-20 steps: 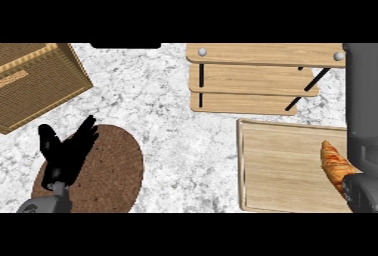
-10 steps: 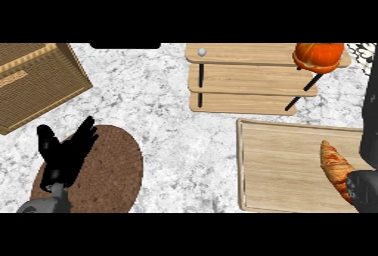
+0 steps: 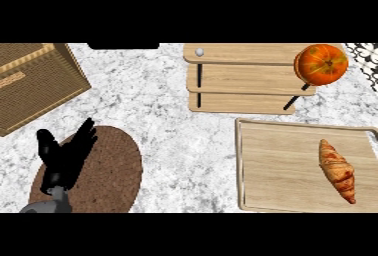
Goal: Pick the squash from the tray and place it in the tiered shelf
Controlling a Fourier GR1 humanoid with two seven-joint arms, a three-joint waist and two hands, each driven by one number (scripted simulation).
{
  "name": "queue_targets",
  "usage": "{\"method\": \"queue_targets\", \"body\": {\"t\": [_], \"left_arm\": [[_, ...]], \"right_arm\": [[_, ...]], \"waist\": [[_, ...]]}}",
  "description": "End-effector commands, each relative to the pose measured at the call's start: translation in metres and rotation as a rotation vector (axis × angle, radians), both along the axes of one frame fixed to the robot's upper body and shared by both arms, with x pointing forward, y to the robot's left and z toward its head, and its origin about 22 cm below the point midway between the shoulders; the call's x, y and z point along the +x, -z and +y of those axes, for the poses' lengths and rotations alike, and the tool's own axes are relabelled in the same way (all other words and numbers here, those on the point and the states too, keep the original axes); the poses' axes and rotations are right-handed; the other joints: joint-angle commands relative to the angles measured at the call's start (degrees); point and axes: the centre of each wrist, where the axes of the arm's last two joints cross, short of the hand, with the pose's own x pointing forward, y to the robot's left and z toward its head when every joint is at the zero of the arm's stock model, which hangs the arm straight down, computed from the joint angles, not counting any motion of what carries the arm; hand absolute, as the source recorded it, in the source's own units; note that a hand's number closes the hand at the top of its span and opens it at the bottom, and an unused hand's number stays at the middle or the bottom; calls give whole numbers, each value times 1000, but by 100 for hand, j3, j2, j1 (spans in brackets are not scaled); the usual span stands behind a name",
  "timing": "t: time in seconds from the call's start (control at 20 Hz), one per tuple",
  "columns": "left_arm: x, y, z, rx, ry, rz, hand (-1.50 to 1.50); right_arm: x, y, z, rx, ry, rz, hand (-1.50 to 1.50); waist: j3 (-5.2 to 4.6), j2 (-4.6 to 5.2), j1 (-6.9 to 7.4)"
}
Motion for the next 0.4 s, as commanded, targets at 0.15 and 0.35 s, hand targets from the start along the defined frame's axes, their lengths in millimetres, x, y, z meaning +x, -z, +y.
{"method": "queue_targets", "body": {"t": [0.15,0.35], "left_arm": [[-2,1,-4,-6,-4,56,0],[9,1,-10,-13,0,40,0]], "right_arm": [[-50,4,-61,64,-7,-10,-150],[-70,4,-118,52,-46,-36,-150]], "waist": [[-22,-5,-47],[-21,20,-27]]}}
